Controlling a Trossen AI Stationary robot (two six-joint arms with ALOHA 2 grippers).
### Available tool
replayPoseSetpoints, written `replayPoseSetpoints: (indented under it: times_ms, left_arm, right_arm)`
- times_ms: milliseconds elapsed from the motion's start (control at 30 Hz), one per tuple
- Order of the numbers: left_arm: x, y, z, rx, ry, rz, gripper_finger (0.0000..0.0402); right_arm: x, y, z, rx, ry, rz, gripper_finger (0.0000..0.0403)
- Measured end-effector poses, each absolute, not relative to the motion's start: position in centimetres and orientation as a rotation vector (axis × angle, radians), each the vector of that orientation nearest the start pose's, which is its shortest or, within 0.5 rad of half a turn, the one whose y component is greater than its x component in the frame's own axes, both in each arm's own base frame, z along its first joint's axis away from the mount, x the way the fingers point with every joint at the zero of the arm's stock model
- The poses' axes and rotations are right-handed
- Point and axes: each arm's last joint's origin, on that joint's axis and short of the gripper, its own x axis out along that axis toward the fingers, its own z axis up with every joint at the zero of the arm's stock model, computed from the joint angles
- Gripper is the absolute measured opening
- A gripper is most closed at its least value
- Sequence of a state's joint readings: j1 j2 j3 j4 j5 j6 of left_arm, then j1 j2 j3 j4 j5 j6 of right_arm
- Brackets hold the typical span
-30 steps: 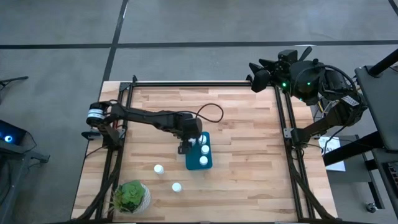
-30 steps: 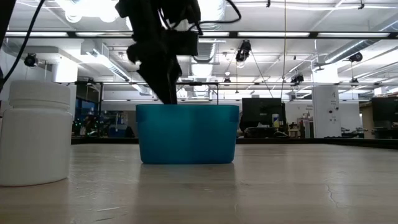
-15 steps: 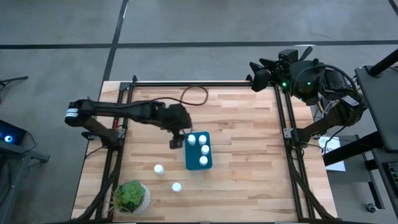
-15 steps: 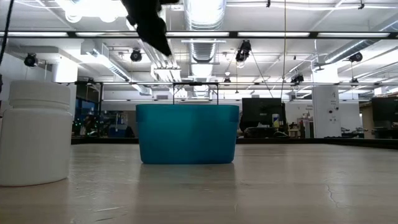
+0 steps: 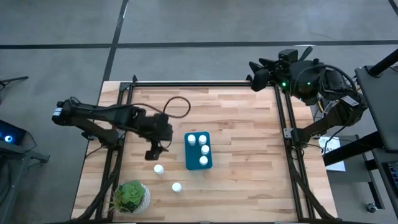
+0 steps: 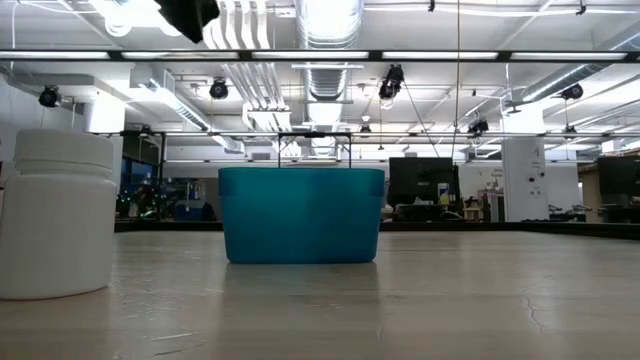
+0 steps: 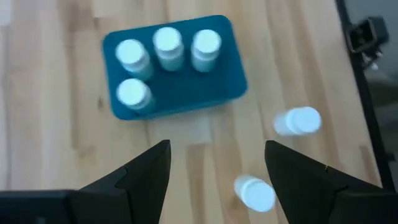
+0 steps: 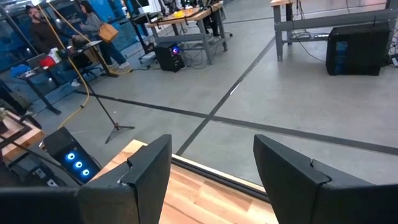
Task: Pick and place pill bottles into a basket
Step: Put the top pill bottle into the bin
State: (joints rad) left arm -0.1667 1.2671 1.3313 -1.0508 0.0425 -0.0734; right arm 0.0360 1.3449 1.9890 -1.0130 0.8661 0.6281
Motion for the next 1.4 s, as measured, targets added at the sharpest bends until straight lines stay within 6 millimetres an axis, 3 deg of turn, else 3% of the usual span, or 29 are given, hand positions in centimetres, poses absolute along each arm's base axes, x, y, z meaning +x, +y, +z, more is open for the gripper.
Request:
replayPoseSetpoints:
  times_ms: [267,600,833,1133,1400]
  left_arm:
    - [22.6,-7.0,34.3,0.04,1.059,-0.251,0.0242]
    - [22.6,-8.8,32.2,0.075,1.144,-0.292,0.0242]
    - [21.8,-9.4,29.0,0.041,1.23,-0.263,0.0242]
    - [21.3,-10.6,25.6,-0.046,1.204,-0.243,0.0242]
    - [20.3,-10.7,23.5,-0.031,1.249,-0.175,0.0242]
  right_arm:
    - [20.4,-1.5,52.2,0.415,0.083,-0.894,0.0219]
    - [20.5,-1.5,52.1,0.419,0.083,-0.894,0.0219]
    - [20.5,-1.4,52.0,0.423,0.083,-0.893,0.0219]
    - [20.8,-1.4,51.7,0.437,0.092,-0.886,0.0219]
    - [21.0,-1.4,51.5,0.441,0.098,-0.871,0.0219]
